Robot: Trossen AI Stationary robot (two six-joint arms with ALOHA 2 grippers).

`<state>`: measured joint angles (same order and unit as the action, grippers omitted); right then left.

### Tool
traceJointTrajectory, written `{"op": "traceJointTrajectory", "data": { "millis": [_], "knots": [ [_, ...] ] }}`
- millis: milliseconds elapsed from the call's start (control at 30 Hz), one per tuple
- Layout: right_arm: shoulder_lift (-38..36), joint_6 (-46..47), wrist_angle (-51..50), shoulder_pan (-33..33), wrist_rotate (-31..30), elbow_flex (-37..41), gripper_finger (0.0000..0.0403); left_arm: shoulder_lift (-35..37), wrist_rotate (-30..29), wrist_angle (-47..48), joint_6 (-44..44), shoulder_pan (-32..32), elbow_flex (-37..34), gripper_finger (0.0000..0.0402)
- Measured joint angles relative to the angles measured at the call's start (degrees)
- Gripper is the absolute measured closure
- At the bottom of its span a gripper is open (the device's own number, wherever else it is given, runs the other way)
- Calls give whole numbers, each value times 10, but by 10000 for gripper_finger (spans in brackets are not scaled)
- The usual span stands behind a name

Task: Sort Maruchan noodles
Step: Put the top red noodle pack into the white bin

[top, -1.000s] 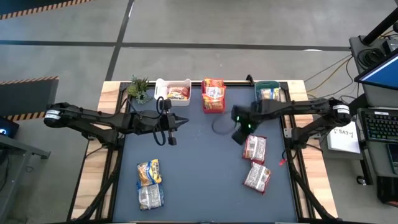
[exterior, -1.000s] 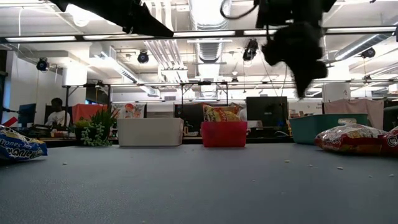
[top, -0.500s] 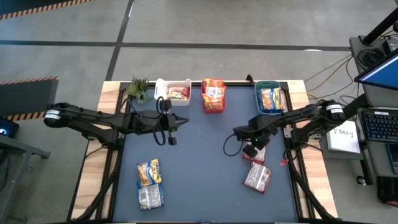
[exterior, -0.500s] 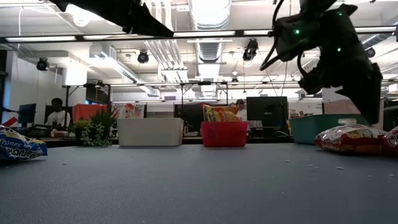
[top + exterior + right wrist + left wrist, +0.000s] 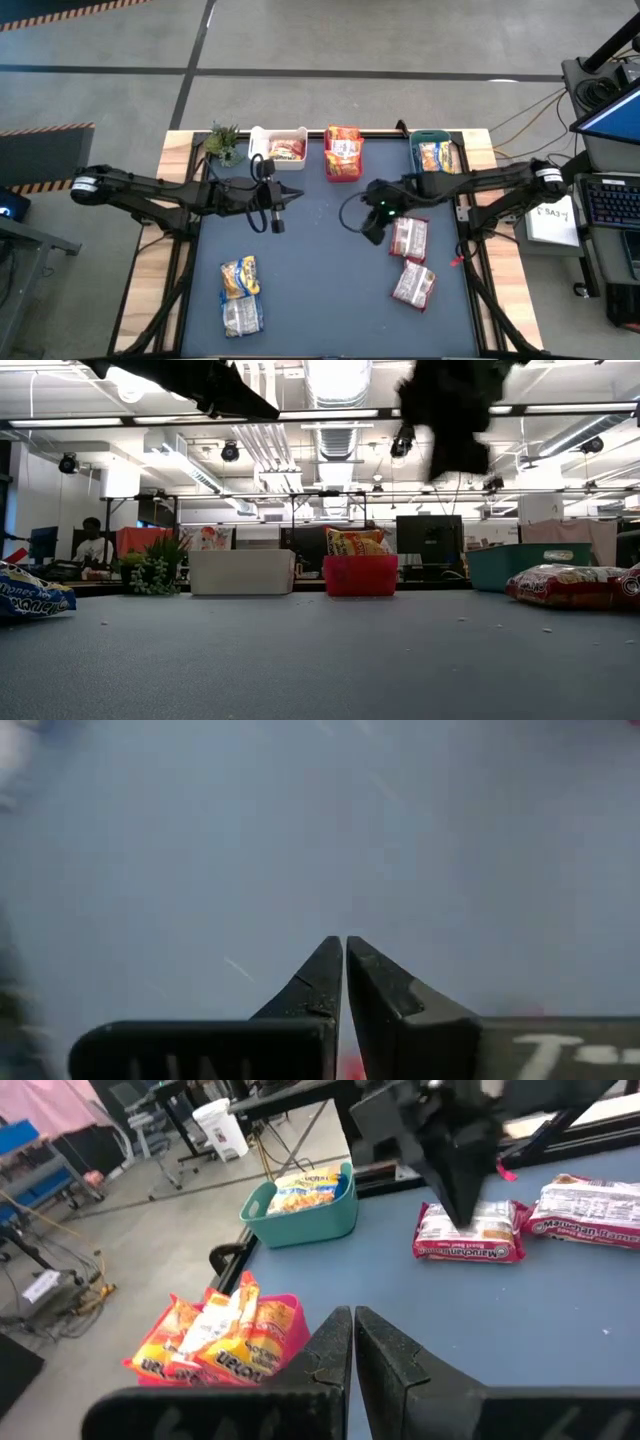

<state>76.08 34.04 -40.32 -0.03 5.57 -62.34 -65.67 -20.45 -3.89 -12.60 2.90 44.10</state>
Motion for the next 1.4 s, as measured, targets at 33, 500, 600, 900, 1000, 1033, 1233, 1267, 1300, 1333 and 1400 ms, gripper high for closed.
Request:
{"op": "traceJointTrajectory", "data": {
  "millis": [33,500,600,900,1000,1033,1233,1267,1300,1333,1400],
  "knots": [
    [-3,14,-60,0,-16,-6,392,0,0,5,2,0,0,402],
    [-8,178,-229,9,-36,165,392,0,0,-1,1,0,0,402],
    [-8,185,-145,9,-17,191,392,0,0,-1,1,0,0,402],
    [-30,81,371,-6,-6,164,392,-15,0,-17,2,0,-1,402],
    [-42,52,237,-31,47,124,392,-30,19,-10,27,2,-1,402],
    [-43,49,188,-34,46,115,392,-40,44,-16,34,2,-1,402],
    [-47,59,58,-35,34,145,392,-122,169,-15,77,9,0,402],
    [-44,60,65,-34,34,157,392,-141,170,-14,86,10,0,402],
    [-42,62,87,-34,34,166,392,-160,170,-16,93,13,0,402],
    [-40,63,107,-34,35,176,392,-178,172,-15,99,15,0,402],
    [-36,64,142,-34,38,194,392,-215,187,-16,102,19,0,402]
  ]
}}
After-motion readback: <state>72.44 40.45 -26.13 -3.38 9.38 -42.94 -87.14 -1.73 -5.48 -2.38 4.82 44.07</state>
